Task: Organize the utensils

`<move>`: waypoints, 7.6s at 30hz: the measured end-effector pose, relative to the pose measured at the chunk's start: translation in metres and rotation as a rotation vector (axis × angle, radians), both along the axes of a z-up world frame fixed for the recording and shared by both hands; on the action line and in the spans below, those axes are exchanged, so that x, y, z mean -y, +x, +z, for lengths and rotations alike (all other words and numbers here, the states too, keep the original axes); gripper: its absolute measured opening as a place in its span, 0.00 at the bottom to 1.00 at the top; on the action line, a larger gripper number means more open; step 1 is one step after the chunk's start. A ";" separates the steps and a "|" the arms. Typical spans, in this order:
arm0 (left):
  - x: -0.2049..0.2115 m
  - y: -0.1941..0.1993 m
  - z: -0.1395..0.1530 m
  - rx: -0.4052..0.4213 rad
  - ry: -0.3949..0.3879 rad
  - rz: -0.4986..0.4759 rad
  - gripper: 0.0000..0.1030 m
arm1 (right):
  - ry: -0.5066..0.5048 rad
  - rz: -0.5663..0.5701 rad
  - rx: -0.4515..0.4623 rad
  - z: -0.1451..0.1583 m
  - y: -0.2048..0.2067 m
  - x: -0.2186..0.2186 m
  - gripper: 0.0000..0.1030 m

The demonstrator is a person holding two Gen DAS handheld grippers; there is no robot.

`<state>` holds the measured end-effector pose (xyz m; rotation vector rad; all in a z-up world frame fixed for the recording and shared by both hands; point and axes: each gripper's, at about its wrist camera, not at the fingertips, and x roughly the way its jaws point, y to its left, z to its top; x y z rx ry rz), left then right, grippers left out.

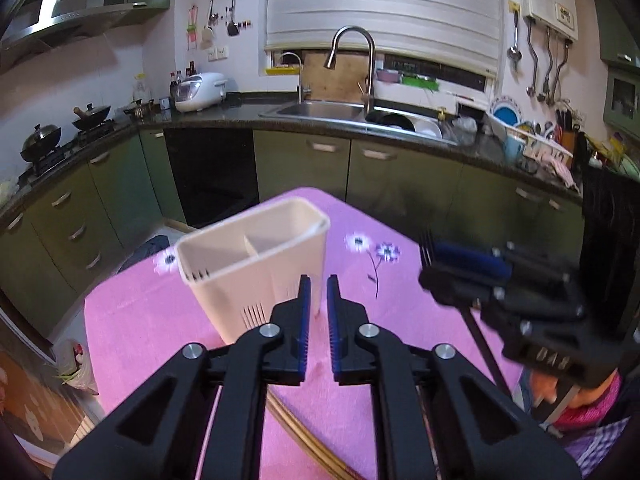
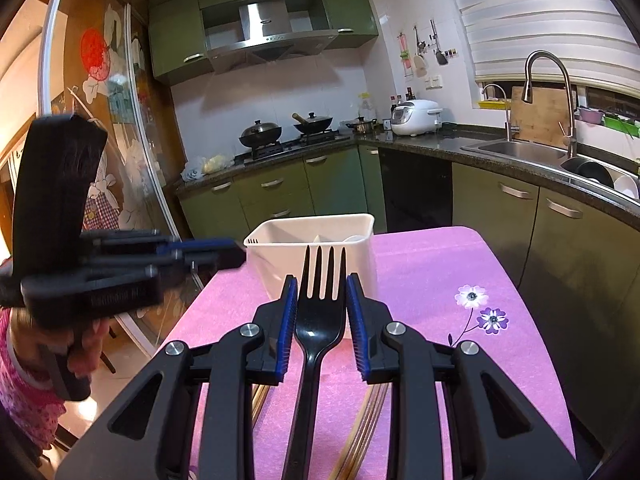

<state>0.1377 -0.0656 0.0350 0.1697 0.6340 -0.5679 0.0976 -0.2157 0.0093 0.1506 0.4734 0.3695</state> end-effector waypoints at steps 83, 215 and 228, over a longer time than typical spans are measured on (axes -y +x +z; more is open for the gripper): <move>-0.074 0.029 -0.146 -0.301 -0.151 0.679 0.33 | -0.009 -0.105 0.536 -0.005 0.002 0.030 0.51; 0.003 0.029 -0.085 -0.128 0.149 -0.175 0.09 | 0.129 -0.169 0.466 0.009 -0.050 0.118 0.55; -0.013 0.018 0.010 0.060 0.038 -0.085 0.09 | 0.131 -0.159 0.490 0.009 -0.061 0.120 0.55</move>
